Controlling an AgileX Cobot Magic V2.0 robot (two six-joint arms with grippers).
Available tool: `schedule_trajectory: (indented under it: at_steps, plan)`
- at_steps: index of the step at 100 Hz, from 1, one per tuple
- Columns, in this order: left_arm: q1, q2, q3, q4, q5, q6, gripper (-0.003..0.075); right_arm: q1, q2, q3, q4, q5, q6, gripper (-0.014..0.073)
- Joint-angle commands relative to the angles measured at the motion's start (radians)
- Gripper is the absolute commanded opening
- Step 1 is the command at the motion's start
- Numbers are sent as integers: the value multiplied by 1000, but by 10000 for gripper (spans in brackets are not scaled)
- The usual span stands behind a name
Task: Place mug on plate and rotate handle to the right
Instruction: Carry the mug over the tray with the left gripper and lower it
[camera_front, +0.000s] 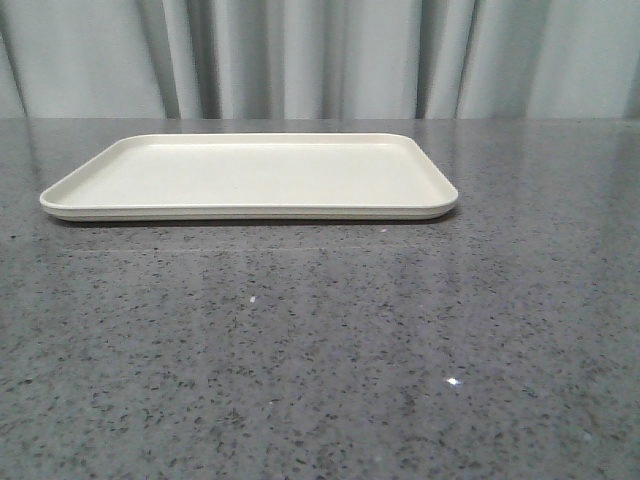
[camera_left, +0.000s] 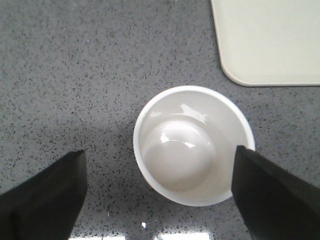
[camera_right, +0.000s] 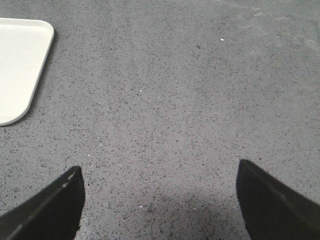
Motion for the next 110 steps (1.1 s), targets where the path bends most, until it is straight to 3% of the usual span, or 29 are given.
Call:
schedule_trajectory:
  at_steps: [1,51,63,85,110]
  plan:
    - [1,50,-34,-1,-37,-1,566,2,11,-33,0,-70,-4,615]
    - [1,293,-34,4,-20,-1,549,2,11,-33,0,-70,-4,615]
    - [1,307,-34,4,-22,-1,410,2,11,-33,0,-70,-4,615]
    - [1,307,-34,4,-25,-1,-15,2,11,-33,0,-89,-4,615]
    - [1,307,-114,-64,-15,-1,-20,2,12,-33,0,-100,-4,615]
